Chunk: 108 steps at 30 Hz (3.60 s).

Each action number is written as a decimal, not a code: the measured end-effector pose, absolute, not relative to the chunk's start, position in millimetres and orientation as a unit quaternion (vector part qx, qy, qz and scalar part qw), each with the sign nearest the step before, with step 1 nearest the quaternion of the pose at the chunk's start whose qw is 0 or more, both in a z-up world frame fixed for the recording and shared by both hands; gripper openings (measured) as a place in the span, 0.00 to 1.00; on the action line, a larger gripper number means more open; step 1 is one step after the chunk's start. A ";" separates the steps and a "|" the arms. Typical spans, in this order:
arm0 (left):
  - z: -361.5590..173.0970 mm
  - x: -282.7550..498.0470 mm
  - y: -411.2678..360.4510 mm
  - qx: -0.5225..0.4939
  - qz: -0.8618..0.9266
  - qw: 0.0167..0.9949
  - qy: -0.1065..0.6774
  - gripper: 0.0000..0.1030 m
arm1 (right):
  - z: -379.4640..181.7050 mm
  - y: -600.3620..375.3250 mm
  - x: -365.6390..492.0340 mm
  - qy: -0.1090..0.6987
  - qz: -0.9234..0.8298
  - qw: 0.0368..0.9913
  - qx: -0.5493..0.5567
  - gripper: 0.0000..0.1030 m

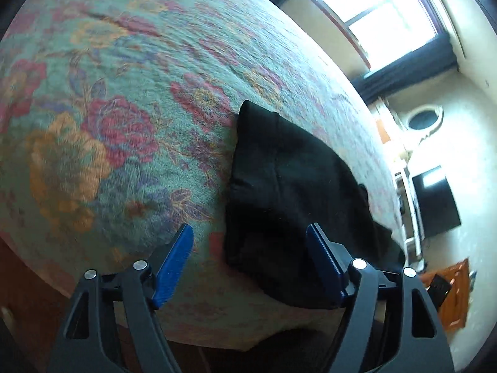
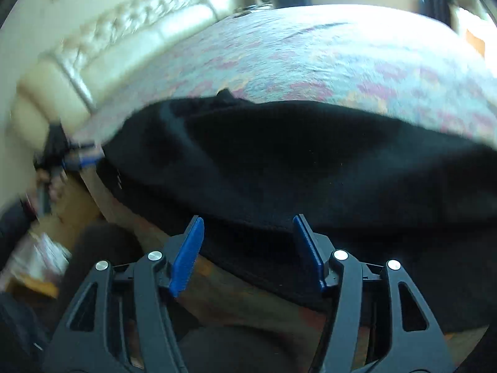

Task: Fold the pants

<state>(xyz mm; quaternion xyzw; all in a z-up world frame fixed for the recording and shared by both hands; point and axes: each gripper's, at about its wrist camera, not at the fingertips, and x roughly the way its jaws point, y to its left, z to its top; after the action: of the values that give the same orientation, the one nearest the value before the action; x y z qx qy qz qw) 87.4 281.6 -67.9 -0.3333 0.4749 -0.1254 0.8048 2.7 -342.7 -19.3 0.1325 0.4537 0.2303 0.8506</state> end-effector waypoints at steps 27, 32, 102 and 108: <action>-74.1 95.1 228.4 -0.476 -0.011 0.768 0.428 0.72 | -82.0 -428.1 1.7 0.405 0.152 0.728 0.531 0.58; -78.6 96.8 235.0 -0.482 -0.004 0.769 0.420 0.27 | -84.3 -437.5 -6.8 0.389 0.138 0.719 0.559 0.59; -43.3 8.7 236.9 -0.303 -0.012 0.851 0.429 0.11 | -72.5 -522.9 -96.3 0.321 -0.013 0.747 0.582 0.40; -23.6 27.7 210.8 -0.290 -0.061 0.869 0.396 0.52 | -65.2 -640.8 -83.8 0.223 -0.071 0.735 0.637 0.40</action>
<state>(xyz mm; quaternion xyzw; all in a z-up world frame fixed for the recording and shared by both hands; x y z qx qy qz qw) 27.7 210.8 -23.6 -0.2902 0.3959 -0.0612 0.8691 -83.8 -640.8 -65.2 0.6366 0.2226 -0.0709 0.7349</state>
